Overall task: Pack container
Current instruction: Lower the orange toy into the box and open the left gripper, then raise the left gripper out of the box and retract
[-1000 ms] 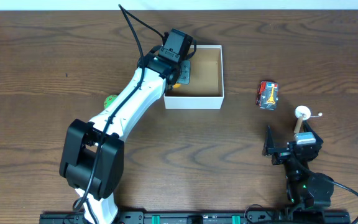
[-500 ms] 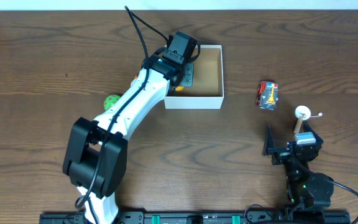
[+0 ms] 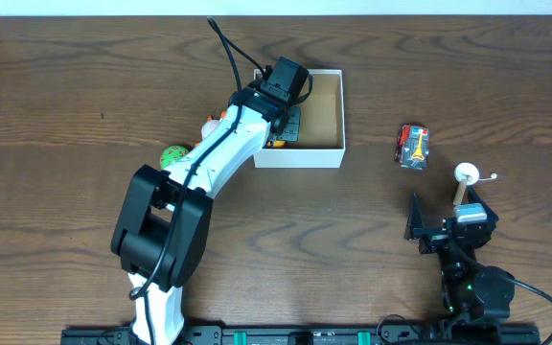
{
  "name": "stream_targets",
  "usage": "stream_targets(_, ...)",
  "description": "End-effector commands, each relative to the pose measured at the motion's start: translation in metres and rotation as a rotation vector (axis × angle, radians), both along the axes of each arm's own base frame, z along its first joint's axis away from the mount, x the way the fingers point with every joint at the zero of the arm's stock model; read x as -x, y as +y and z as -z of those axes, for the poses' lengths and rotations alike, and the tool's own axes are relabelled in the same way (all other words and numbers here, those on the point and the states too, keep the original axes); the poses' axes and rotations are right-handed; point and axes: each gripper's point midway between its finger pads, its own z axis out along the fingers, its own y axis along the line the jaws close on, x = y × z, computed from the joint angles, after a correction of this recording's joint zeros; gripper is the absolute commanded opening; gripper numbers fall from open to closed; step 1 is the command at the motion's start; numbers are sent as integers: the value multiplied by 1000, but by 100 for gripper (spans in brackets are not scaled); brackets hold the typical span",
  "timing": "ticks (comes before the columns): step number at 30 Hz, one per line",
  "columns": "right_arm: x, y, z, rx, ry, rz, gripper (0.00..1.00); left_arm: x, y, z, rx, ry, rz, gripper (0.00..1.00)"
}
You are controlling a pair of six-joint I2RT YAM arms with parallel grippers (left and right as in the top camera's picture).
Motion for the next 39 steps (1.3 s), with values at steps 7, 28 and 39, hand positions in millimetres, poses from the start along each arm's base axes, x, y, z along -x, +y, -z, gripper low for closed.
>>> stream_targets(7, 0, 2, 1, -14, 3, -9, 99, -1, 2, -1, -18, -8, 0, 47)
stream_targets(28, 0, 2, 1, -14, 3, -9, 99, -23, -7, -80, 73, -198, 13, 54)
stream_targets(39, 0, 2, 1, -14, 3, -9, 99, -21, 101, -185, -24, -410, -232, 69)
